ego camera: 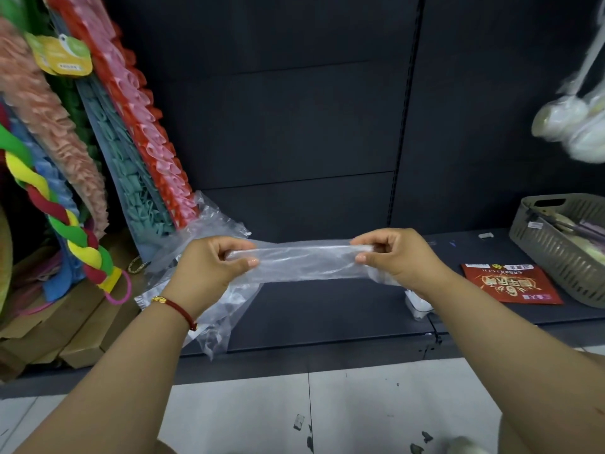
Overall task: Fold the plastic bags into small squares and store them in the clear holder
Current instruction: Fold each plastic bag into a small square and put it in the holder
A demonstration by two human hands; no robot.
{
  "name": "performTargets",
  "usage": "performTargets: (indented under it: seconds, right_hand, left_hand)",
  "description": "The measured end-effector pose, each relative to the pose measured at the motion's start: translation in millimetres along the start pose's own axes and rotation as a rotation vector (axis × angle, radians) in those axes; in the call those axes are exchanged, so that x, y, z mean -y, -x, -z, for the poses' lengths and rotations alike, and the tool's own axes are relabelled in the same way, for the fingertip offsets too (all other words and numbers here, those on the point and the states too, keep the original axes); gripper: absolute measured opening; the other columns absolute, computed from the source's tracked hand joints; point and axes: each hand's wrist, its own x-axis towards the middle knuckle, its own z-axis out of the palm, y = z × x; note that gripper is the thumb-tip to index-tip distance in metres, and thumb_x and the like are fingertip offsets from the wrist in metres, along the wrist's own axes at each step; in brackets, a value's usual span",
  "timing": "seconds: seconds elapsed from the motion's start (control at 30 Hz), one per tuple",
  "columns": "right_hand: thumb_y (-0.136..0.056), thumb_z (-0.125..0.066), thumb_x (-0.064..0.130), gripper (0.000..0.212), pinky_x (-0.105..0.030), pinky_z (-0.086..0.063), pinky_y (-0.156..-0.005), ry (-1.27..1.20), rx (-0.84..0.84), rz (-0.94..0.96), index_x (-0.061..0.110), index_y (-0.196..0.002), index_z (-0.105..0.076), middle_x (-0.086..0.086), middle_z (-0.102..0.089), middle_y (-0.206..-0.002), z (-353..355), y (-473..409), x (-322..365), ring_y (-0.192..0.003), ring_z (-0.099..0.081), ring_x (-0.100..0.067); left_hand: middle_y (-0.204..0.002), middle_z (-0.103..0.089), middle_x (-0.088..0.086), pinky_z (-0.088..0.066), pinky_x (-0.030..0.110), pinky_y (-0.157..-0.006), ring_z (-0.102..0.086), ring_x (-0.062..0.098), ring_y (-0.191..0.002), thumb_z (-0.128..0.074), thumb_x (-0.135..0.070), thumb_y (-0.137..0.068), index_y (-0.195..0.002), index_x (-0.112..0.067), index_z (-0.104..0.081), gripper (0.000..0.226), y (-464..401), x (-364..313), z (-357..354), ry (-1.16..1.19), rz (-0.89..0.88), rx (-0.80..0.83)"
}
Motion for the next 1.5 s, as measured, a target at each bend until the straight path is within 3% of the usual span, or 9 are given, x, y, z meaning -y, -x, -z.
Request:
performTargets:
  seconds: [0.13,0.3,0.53,0.7,0.87,1.07,1.17,1.3,1.5]
  right_hand:
    - [-0.090,-0.068,0.016,0.018,-0.006,-0.042,-0.064,0.261,0.009,0.038,0.029,-0.077,-0.067,0.012,-0.064,-0.087,-3,-3,-4,-0.078,-0.059,-0.001]
    - [-0.091,-0.065,0.024,0.014,-0.020,-0.041,-0.078,0.439,0.212,-0.022,0.021,-0.077,-0.067,0.007,-0.058,-0.098,-7,-3,-13,-0.088,-0.057,-0.009]
    - [-0.084,-0.075,0.023,0.013,-0.028,-0.049,-0.091,-0.035,0.460,-0.160,0.019,-0.092,-0.067,0.004,-0.072,-0.089,-37,17,-7,-0.088,-0.065,-0.010]
    - [-0.079,-0.080,0.015,0.009,-0.024,-0.055,-0.069,-0.057,0.376,-0.131,0.014,-0.082,-0.072,0.004,-0.073,-0.078,-56,22,5,-0.075,-0.069,-0.010]
    - [-0.079,-0.078,0.008,0.017,-0.034,-0.059,-0.078,-0.222,0.273,-0.193,0.002,-0.095,-0.073,-0.010,-0.075,-0.087,-57,19,4,-0.080,-0.071,-0.022]
    - [-0.074,-0.084,0.016,0.016,-0.025,-0.056,-0.073,0.074,0.327,-0.211,0.008,-0.082,-0.073,0.000,-0.074,-0.081,-61,22,-5,-0.078,-0.070,-0.015]
    - [-0.075,-0.084,0.023,0.019,-0.020,-0.051,-0.065,0.346,0.428,-0.203,0.014,-0.081,-0.069,0.004,-0.068,-0.077,-59,26,-8,-0.072,-0.065,-0.013]
    - [-0.079,-0.080,0.030,0.022,-0.025,-0.054,-0.085,0.059,0.330,-0.177,0.021,-0.095,-0.068,0.003,-0.072,-0.095,-59,23,-5,-0.090,-0.068,-0.013]
    - [-0.085,-0.074,0.014,0.014,-0.037,-0.053,-0.077,-0.204,0.035,-0.104,0.009,-0.073,-0.069,-0.010,-0.065,-0.076,-60,18,4,-0.074,-0.058,-0.019]
  left_hand:
    - [-0.067,-0.060,-0.001,-0.043,0.019,-0.055,-0.050,0.010,-0.059,-0.077,-0.017,-0.083,-0.073,-0.016,-0.069,0.012,-2,0,0,-0.043,0.003,0.000]
    - [-0.070,-0.060,-0.004,-0.043,0.020,-0.062,-0.052,0.010,-0.062,-0.071,-0.015,-0.087,-0.079,-0.005,-0.065,0.014,-4,-5,-2,0.223,0.029,-0.042]
    - [-0.056,-0.065,-0.005,-0.050,0.018,-0.051,-0.060,0.005,-0.052,-0.068,-0.002,-0.087,-0.080,0.001,-0.063,0.009,1,-25,-20,0.254,-0.068,0.045]
    - [-0.071,-0.066,0.008,-0.055,0.030,-0.058,-0.062,0.015,-0.061,-0.074,-0.006,-0.083,-0.085,0.000,-0.064,0.012,0,-30,-32,0.269,-0.057,-0.004]
    - [-0.093,-0.075,0.012,-0.058,0.030,-0.070,-0.074,0.025,-0.085,-0.069,-0.029,-0.082,-0.100,-0.007,-0.068,0.028,12,-34,-51,0.622,0.215,0.229]
    - [-0.078,-0.067,0.029,-0.061,0.036,-0.063,-0.069,0.027,-0.069,-0.063,-0.017,-0.094,-0.087,0.018,-0.060,0.036,1,-25,-48,0.402,0.169,-0.045]
    - [-0.063,-0.060,0.015,-0.058,0.026,-0.056,-0.063,0.011,-0.054,-0.062,-0.017,-0.095,-0.076,0.015,-0.057,0.037,-1,-25,-39,0.344,0.134,-0.103]
    - [-0.045,-0.054,-0.006,-0.058,0.027,-0.054,-0.060,0.007,-0.047,-0.063,-0.013,-0.094,-0.057,-0.008,-0.052,0.039,4,-33,-47,0.250,0.089,-0.018]
    - [-0.080,-0.075,0.006,-0.060,0.029,-0.070,-0.072,0.017,-0.075,-0.056,-0.021,-0.098,-0.085,-0.009,-0.068,0.022,11,-38,-58,0.551,0.195,0.182]
